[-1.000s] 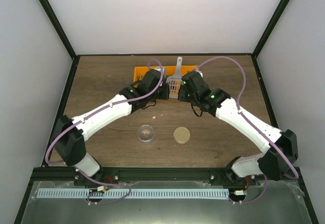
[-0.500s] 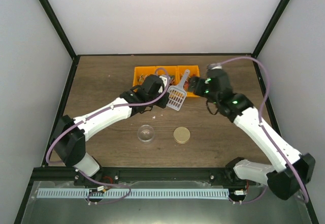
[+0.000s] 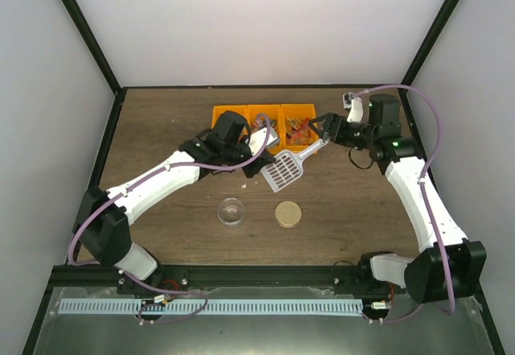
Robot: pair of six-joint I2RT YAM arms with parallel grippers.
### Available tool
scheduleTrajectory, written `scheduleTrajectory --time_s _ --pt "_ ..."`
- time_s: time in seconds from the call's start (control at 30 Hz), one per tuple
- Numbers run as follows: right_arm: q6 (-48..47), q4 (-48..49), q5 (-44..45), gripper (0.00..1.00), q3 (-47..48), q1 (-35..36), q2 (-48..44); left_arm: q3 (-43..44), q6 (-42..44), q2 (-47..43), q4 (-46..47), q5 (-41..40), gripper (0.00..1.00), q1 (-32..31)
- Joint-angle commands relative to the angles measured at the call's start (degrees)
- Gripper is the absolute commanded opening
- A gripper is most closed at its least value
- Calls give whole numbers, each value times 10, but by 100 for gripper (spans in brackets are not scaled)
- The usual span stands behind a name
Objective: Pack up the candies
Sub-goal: Pick up the spatula from the center of the board.
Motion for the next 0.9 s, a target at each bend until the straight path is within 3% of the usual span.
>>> scheduleTrajectory --time_s 0.0,0.3,0.47,0.73,0.8,0.87 --pt "-33 -18 -100 70 22 -23 3 36 57 19 -27 101 4 24" --pt "-35 -15 -155 52 -6 -23 2 51 46 36 -9 118 4 43" --pt "-27 -15 -137 47 -16 -23 3 51 38 38 -2 113 4 44" --pt "-23 -19 -127 48 -30 -23 16 44 33 19 9 88 4 44" --pt "-18 -13 -130 46 -34 -23 14 45 35 20 7 83 4 44" --pt "-14 -11 -131 36 -36 -22 13 44 37 21 4 81 4 44"
